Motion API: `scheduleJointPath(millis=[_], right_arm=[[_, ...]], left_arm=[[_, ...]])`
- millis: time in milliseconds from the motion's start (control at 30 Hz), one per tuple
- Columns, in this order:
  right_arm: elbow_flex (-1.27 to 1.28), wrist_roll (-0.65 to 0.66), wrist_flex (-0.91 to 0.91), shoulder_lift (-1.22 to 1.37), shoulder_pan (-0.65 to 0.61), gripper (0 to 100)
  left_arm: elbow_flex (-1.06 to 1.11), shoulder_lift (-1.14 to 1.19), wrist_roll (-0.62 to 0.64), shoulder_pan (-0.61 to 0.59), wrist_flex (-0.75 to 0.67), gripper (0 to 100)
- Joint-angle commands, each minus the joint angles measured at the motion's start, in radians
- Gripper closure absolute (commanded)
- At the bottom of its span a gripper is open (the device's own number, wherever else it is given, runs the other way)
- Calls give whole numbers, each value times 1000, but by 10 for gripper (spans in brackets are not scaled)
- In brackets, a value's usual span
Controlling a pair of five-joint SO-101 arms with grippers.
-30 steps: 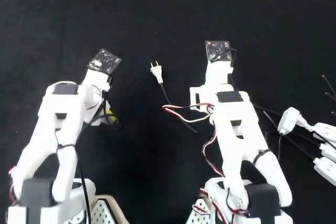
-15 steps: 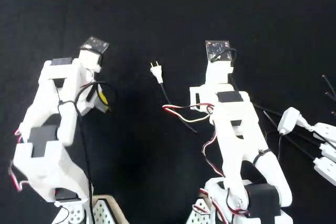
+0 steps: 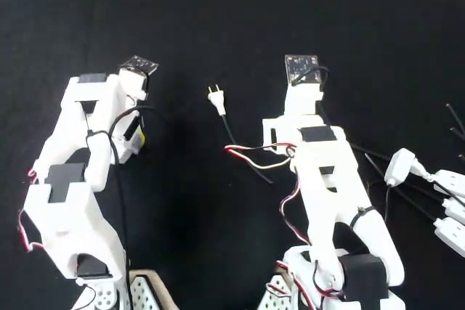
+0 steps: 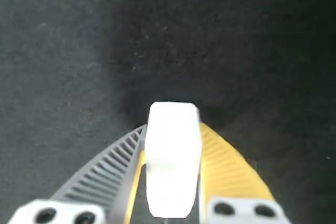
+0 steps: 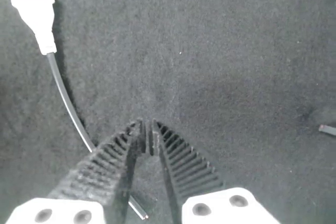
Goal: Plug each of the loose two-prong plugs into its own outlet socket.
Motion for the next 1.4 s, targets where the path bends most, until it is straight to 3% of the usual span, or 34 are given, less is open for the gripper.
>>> scheduleJointPath(millis=[0,100,367,633,900,1033,1367], right_arm=[[-5,9,-15,-4,-14,982],[-5,9,-15,-4,-14,982],[-5,9,-12,-4,-14,982],[-5,9,-11,-5,-14,982],[-5,9,-11,-5,-14,982],[-5,9,-12,-4,-14,982],[-5,9,-14,-4,-15,982]], left_arm=[[-39,-121,5,42,52,815],[-31,-170,6,84,61,793],[-27,-175,29,228,109,866],[-44,-186,28,124,110,866],[38,-186,63,214,146,845],[130,-186,94,226,49,700],[159,-175,63,97,-26,722]])
